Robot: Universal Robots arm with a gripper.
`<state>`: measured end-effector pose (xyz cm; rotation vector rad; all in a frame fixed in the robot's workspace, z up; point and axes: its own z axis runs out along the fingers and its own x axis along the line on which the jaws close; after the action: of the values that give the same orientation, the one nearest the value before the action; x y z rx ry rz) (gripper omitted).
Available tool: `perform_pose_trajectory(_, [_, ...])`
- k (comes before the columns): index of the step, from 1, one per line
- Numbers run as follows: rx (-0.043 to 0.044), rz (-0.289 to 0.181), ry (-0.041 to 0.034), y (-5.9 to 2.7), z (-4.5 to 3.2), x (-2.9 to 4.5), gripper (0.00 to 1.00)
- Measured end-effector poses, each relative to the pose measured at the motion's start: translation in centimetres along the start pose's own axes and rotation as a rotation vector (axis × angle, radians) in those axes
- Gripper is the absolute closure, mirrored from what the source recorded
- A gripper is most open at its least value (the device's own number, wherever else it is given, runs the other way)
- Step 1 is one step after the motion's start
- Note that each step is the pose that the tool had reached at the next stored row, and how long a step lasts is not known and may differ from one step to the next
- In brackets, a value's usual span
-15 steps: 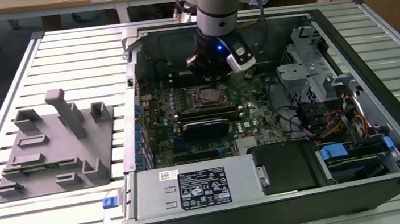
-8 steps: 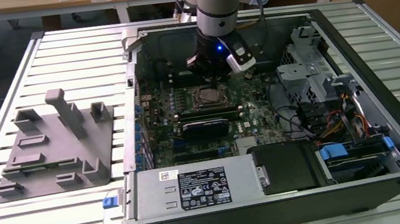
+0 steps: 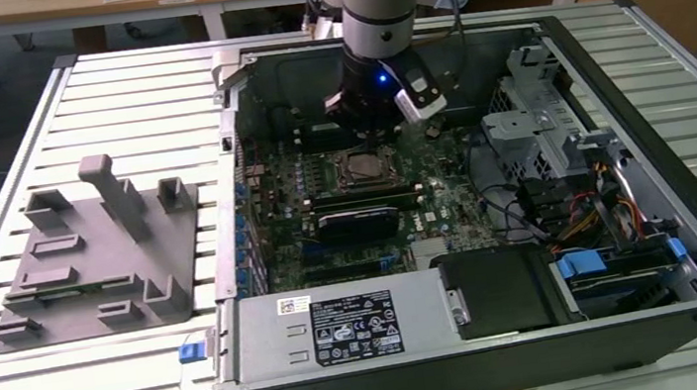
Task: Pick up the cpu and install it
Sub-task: 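Install the first cpu locking lever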
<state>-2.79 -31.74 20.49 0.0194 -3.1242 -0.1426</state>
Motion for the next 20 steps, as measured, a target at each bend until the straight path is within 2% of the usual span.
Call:
perform_pose_trajectory(4, [-0.0073,0.0,-0.0001,0.02,-0.14,0.48,0.89])
perform_pose_trajectory(8, [-0.0108,-0.003,-0.0012,0.03,-0.14,1.19,0.89])
perform_pose_trajectory(14, [-0.0141,-0.053,0.0033,0.15,-0.13,1.23,0.89])
perform_pose_trajectory(20, [-0.014,-0.054,0.0036,0.92,-0.05,1.22,0.89])
